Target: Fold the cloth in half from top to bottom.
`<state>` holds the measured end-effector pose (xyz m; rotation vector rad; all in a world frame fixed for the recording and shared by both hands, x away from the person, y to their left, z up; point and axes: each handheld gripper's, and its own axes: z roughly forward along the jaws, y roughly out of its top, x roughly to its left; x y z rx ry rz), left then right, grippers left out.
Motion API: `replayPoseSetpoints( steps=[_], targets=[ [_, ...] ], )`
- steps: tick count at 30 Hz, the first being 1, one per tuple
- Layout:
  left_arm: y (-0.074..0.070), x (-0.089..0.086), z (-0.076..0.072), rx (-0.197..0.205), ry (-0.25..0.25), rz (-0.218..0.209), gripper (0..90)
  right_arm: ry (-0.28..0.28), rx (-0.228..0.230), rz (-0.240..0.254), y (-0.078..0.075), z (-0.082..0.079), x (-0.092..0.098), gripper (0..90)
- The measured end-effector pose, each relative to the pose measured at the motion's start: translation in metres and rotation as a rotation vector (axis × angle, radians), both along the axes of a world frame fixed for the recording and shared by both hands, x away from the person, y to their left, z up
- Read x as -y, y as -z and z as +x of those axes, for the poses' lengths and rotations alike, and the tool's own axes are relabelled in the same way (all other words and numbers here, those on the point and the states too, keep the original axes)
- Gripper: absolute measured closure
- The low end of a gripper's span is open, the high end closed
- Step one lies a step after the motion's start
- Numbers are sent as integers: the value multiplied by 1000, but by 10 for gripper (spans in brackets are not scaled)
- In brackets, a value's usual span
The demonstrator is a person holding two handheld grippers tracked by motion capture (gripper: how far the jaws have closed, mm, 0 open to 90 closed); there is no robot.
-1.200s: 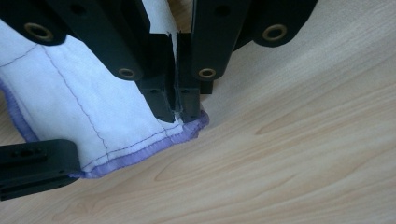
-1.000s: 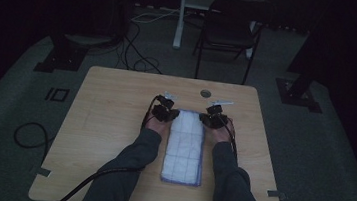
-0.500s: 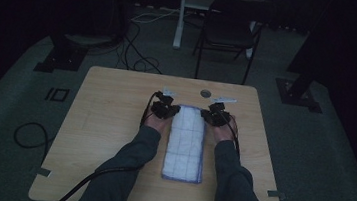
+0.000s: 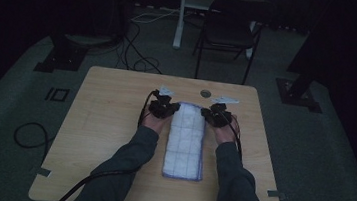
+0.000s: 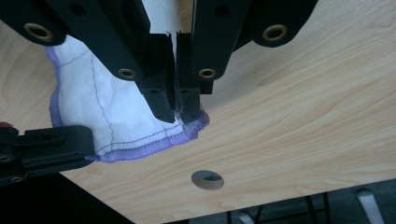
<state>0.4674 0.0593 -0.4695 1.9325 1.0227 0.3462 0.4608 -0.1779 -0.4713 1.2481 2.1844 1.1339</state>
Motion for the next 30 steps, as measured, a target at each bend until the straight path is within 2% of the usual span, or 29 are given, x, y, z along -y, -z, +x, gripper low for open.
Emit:
replayPoseSetpoints(
  steps=[8,11,14,18,30],
  targets=[
    [-7,-1,-14,33,30,-11,875,-24,31,1,-2,-16,5,849],
    [-8,-2,-17,38,34,-9,875,-30,40,8,-3,-21,6,850],
    [-8,-6,-23,43,43,-32,874,-46,53,23,-5,-29,6,849],
    [-10,-11,-29,52,48,-38,874,-61,71,20,-10,-35,5,849],
    [-11,-21,-46,62,62,-63,874,-89,88,35,-13,-50,1,849]
  ],
)
